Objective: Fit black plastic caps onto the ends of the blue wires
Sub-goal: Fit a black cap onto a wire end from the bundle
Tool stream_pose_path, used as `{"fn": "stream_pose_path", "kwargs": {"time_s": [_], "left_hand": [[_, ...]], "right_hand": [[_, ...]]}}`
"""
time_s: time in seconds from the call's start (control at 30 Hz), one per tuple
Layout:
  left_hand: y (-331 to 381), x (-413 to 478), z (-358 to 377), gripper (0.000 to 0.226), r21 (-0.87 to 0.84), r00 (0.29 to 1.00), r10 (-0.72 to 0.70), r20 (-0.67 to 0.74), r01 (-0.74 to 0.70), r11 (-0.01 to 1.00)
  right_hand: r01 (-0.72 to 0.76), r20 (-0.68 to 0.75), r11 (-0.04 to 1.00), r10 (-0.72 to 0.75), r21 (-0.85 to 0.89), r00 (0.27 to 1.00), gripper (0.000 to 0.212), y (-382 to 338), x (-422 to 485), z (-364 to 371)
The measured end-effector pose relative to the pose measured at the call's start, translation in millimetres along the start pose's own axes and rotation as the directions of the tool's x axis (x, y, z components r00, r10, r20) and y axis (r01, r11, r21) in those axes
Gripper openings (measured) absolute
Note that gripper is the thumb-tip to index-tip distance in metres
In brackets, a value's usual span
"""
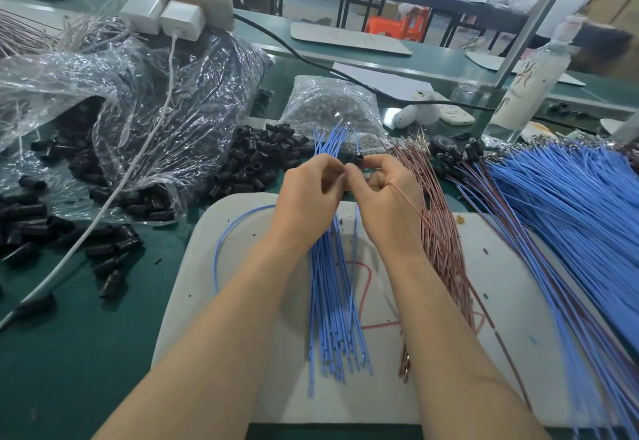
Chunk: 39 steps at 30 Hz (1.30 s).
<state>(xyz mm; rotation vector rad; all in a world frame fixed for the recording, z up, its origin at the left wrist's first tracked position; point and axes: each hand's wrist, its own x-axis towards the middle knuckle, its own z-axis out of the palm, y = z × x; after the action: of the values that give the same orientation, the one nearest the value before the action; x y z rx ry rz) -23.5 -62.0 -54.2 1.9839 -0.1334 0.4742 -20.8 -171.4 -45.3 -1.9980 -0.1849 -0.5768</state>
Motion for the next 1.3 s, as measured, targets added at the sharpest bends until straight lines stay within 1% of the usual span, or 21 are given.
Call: {"fn": "stream_pose_path", "kwargs": {"time_s": [0.2,0.53,0.87,0.93,1.03,1.1,1.3], "left_hand": [[-0.4,0.6,-0.1,0.012,0.017,0.999,0.016,0.034,-0.016,1.000],[-3.9,-0.1,2.5,0.008,0.066,1.000,-0.013,0.018,0.012,0.998],[-6.0,-1.7,4.5,0.010,0.090,0.999,-0.016,0.029,0.014,0.996],[-5.8,-2.1,3.8,0.010,0.072,0.999,-0.012,0.051,0.009,0.997],[-4.4,-3.3,3.5,0.008,0.044,0.996,-0.005,0.090,0.001,0.999],[-4.0,-3.5,3.6,0.008,0.040,0.996,0.003,0.094,-0.006,0.999],[-5.4,-3.2,4.4,0.006,0.076,0.997,0.018,0.075,-0.024,0.997]], "right_hand": [[0.004,-0.003,1.000,-0.004,0.008,1.000,0.010,0.9,0.4,0.1],[0.050,-0.051,0.999,-0.051,-0.006,0.997,0.010,1.3,1.4,-1.1],[0.096,-0.100,0.995,-0.099,-0.034,0.990,0.009,-0.2,-1.4,1.0],[0.072,-0.078,0.997,-0.074,-0.028,0.994,0.010,0.3,0.4,-0.8],[-0.032,0.007,0.999,0.032,0.029,0.999,0.009,3.6,4.6,-4.8],[-0.077,0.045,0.996,0.075,0.053,0.996,0.007,5.3,6.1,-6.6],[-0.133,0.079,0.988,0.127,0.075,0.989,0.018,5.7,7.2,-6.5]]}}
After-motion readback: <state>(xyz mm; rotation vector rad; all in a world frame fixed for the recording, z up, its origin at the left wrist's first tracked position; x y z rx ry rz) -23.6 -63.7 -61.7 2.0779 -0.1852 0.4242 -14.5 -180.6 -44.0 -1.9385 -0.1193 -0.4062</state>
